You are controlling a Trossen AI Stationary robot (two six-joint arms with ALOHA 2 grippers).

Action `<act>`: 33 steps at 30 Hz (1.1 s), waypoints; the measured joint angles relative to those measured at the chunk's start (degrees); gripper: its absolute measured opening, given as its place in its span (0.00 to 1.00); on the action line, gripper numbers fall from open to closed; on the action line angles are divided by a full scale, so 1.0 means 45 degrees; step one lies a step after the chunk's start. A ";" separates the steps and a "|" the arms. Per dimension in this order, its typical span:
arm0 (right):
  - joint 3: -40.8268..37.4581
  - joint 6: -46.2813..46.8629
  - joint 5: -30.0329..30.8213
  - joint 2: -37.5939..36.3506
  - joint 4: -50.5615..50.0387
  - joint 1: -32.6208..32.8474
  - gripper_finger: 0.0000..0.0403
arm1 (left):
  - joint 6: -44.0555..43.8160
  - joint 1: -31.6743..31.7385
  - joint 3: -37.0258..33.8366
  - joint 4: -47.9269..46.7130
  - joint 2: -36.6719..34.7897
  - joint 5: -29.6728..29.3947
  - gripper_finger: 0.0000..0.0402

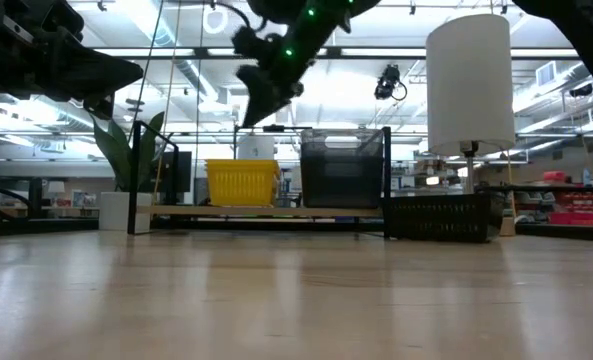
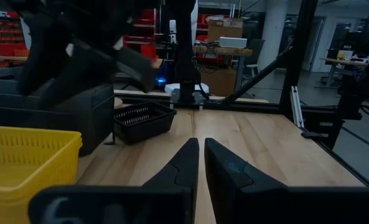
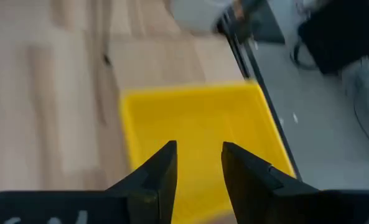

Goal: Stack baskets on shelf by color
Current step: Put the stacked yellow bins on the shelf

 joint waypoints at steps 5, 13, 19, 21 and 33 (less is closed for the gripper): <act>0.0158 -0.0030 -0.0394 0.0000 -0.1999 -0.0369 0.32 | 0.0005 0.0000 -0.0005 0.0000 0.0000 -0.0003 0.07; -0.0160 -0.2571 -0.0046 0.0000 -0.2037 -0.0389 0.32 | 0.0005 -0.0005 -0.0003 0.0000 0.0003 -0.0005 0.10; -0.0522 -0.4313 0.0115 0.0005 -0.1727 -0.0273 0.32 | 0.0000 -0.0002 -0.0002 0.0000 0.0003 -0.0002 0.08; -0.0600 -0.4583 -0.0072 0.0005 -0.1708 -0.0292 0.32 | 0.0005 0.0000 -0.0005 0.0000 0.0000 0.0000 0.07; -0.0701 -0.4087 -0.1495 0.0010 -0.0906 0.0161 0.32 | 0.0001 0.0000 0.0000 0.0000 0.0001 -0.0001 0.10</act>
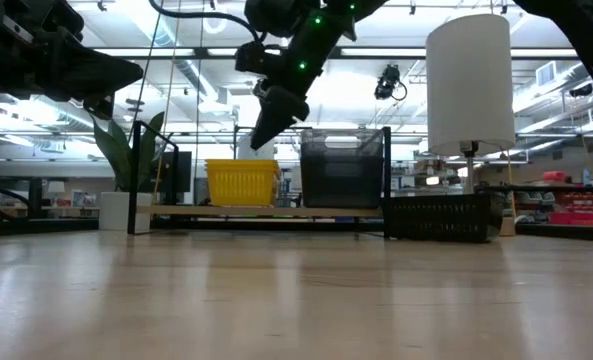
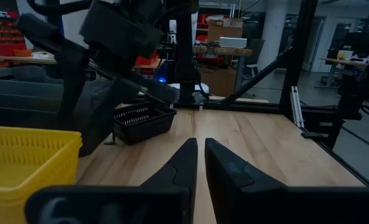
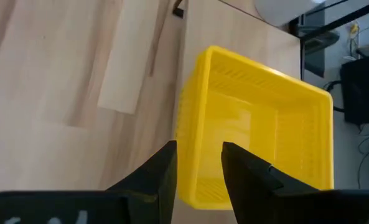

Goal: Stack baskets on shelf by color
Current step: Put the stacked yellow bins on the shelf

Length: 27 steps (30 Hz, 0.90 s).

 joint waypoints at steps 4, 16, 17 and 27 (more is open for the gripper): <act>-0.0528 0.0026 0.0013 -0.0005 0.0361 -0.0019 0.32 | 0.0001 -0.0003 -0.0002 0.0000 0.0004 -0.0001 0.08; -0.1414 -0.0684 0.0981 0.0000 0.1063 -0.0073 0.29 | -0.0001 0.0000 -0.0001 0.0000 -0.0001 -0.0002 0.09; -0.1414 -0.0663 0.0980 0.0000 0.1068 -0.0073 0.27 | 0.0004 -0.0002 0.0000 0.0000 0.0001 0.0001 0.10; -0.1414 0.0516 0.1131 0.0000 0.0614 0.0126 0.03 | -0.0001 -0.0005 -0.0001 0.0000 -0.0001 -0.0003 0.07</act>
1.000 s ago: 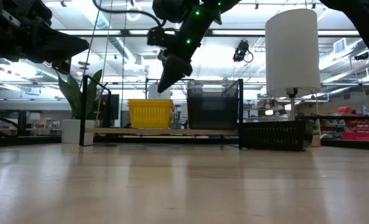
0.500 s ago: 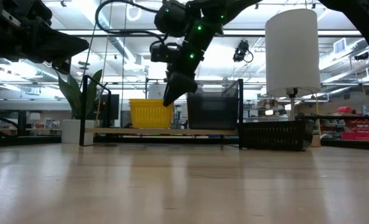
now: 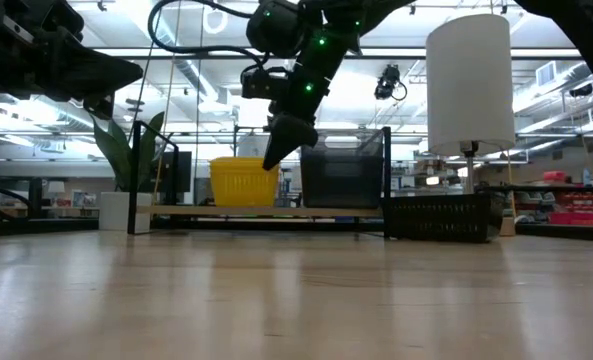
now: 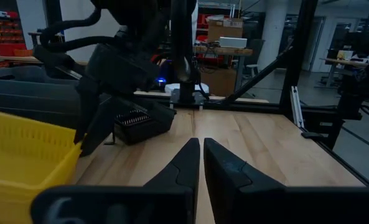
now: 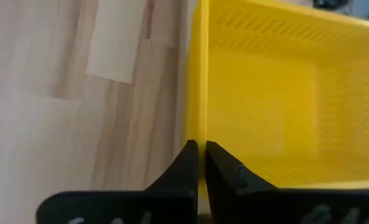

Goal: Stack baskets on shelf by color
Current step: Put the stacked yellow bins on the shelf

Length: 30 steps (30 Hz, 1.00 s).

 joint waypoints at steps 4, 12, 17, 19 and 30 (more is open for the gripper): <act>0.0000 0.0493 0.0732 0.0000 0.0019 0.0124 0.07 | 0.0000 0.0005 -0.0001 0.0000 -0.0001 0.0001 0.08; 0.0129 0.1231 0.1175 0.0000 -0.0201 0.0277 0.04 | 0.0000 0.0000 -0.0004 0.0001 0.0000 0.0004 0.09; 0.0580 0.2202 0.1133 0.0000 -0.1056 0.0277 0.05 | 0.0000 0.0004 -0.0004 0.0000 0.0004 0.0003 0.07; 0.0823 0.2576 0.0933 0.0000 -0.1373 0.0277 0.07 | 0.0000 0.0005 -0.0004 0.0004 0.0000 0.0004 0.07; 0.0996 0.3870 0.0487 0.0000 -0.2367 0.0120 0.08 | 0.0000 0.0003 0.0001 0.0000 -0.0001 -0.0001 0.10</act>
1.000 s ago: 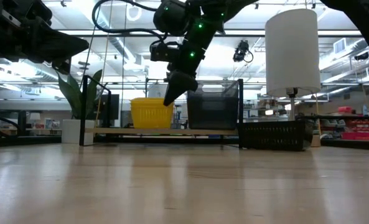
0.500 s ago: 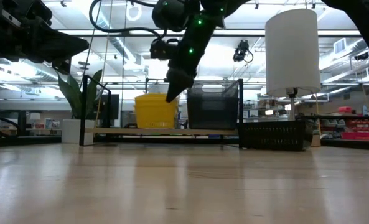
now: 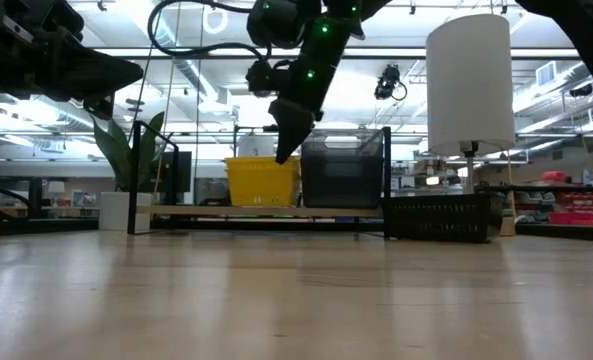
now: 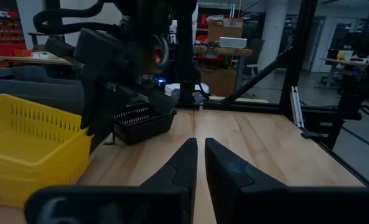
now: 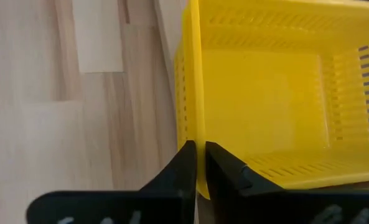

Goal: Stack baskets on shelf by color
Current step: Put the stacked yellow bins on the shelf, then stack the bottom black bin on top of the black bins

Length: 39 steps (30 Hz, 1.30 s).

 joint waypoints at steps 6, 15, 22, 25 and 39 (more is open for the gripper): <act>0.0000 0.0168 0.0095 0.0000 0.0050 -0.0023 0.08 | 0.0000 -0.0003 -0.0004 0.0004 0.0000 0.0005 0.07; 0.0000 0.0069 0.0076 0.0000 0.0120 -0.0024 0.10 | 0.0000 0.0001 -0.0002 0.0005 0.0002 0.0002 0.09; 0.0060 -0.0078 0.0172 0.0000 0.0140 -0.0028 0.22 | 0.0000 -0.0003 0.0000 0.0004 0.0004 0.0004 0.08; 0.0102 -0.0173 0.0410 0.0000 0.0362 -0.0027 0.29 | 0.0000 0.0001 -0.0004 0.0000 0.0004 0.0001 0.07; 0.0102 -0.0313 0.1785 0.0000 -0.0194 0.0158 0.40 | 0.0000 -0.0002 -0.0002 0.0000 0.0005 0.0000 0.09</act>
